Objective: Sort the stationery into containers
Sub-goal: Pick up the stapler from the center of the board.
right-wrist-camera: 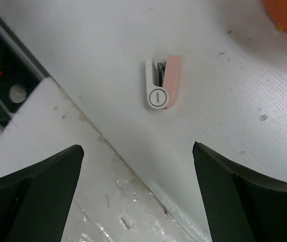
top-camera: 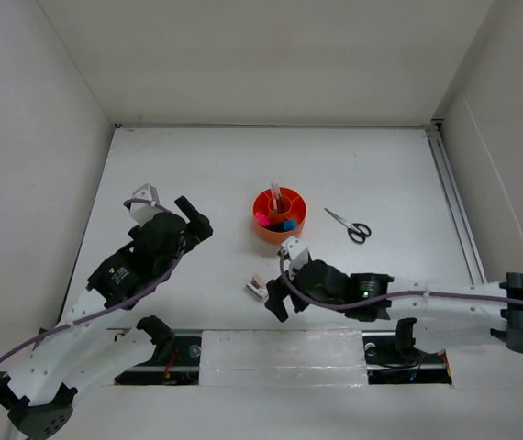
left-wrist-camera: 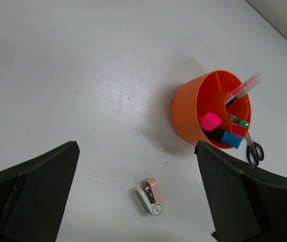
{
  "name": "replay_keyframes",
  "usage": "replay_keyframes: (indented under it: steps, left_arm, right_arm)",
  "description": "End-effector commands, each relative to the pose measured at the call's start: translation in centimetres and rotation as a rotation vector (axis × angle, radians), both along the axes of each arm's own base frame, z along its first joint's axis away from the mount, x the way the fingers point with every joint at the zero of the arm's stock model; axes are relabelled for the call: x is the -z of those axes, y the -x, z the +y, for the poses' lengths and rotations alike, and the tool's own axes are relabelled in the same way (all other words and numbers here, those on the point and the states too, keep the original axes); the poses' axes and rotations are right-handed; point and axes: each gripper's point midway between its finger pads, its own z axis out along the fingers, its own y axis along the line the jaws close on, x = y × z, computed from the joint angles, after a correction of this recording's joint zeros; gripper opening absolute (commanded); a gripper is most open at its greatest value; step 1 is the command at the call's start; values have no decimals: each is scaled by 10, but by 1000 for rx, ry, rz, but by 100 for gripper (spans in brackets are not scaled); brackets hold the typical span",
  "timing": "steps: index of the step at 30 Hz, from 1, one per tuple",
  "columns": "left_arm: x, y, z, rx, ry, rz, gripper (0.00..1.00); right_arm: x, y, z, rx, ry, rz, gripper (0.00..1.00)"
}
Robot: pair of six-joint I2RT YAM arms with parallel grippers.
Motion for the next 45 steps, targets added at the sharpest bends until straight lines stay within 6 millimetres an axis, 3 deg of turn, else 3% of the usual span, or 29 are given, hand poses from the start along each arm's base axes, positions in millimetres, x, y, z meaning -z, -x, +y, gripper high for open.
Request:
replay_keyframes:
  steps: [1,5,9,16,23,28,35,45]
  left_arm:
    - [-14,0,15,-19,-97,2,100]
    - [-17,-1,0,89,-85,-41,100]
    - [-21,-3,-4,119,-64,-88,100]
    - [-20,-2,-6,128,-63,-82,100]
    - [-34,4,4,95,-25,-145,100]
    - [-30,3,5,79,-24,-129,100]
    - [-32,5,5,91,-23,-134,100]
    - [-29,4,4,91,-29,-126,100]
  right_arm:
    - [-4,-23,20,100,-21,-70,95]
    - [-1,-30,33,96,-5,-92,92]
    - [26,-37,48,81,92,-101,91]
    - [42,-45,78,32,116,-88,86]
    - [67,-49,78,35,166,-50,82]
    - [71,-51,77,40,168,-32,78]
    - [98,-49,77,29,228,-6,72]
    - [105,-50,72,50,236,13,68]
